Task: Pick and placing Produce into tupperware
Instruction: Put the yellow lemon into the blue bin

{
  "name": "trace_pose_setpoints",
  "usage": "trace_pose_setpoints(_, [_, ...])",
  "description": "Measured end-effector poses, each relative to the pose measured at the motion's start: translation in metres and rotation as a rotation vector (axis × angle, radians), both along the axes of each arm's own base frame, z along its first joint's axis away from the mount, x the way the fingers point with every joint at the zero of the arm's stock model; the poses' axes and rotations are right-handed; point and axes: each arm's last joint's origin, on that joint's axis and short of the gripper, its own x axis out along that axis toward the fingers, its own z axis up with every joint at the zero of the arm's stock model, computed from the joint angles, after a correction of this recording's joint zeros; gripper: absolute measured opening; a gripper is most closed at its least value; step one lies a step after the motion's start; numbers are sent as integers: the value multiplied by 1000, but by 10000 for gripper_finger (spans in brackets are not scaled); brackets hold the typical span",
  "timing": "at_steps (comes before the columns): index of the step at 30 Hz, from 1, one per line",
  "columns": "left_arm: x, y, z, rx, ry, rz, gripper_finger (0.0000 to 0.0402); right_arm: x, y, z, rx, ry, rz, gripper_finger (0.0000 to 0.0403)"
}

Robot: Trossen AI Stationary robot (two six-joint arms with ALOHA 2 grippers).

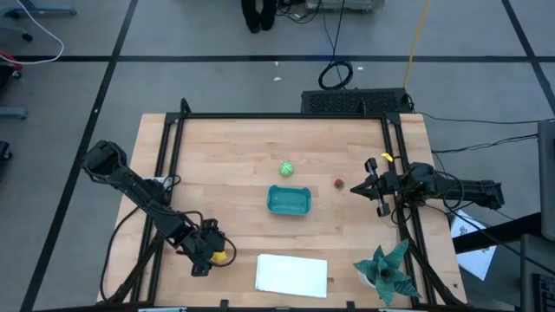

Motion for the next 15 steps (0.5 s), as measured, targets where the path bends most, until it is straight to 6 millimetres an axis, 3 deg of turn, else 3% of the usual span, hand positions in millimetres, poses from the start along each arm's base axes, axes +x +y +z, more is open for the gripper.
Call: trace_pose_setpoints(15, [-4, 4, -11, -9, -30, -2, 346, 0, 0, 0, 0, 0, 0, 0])
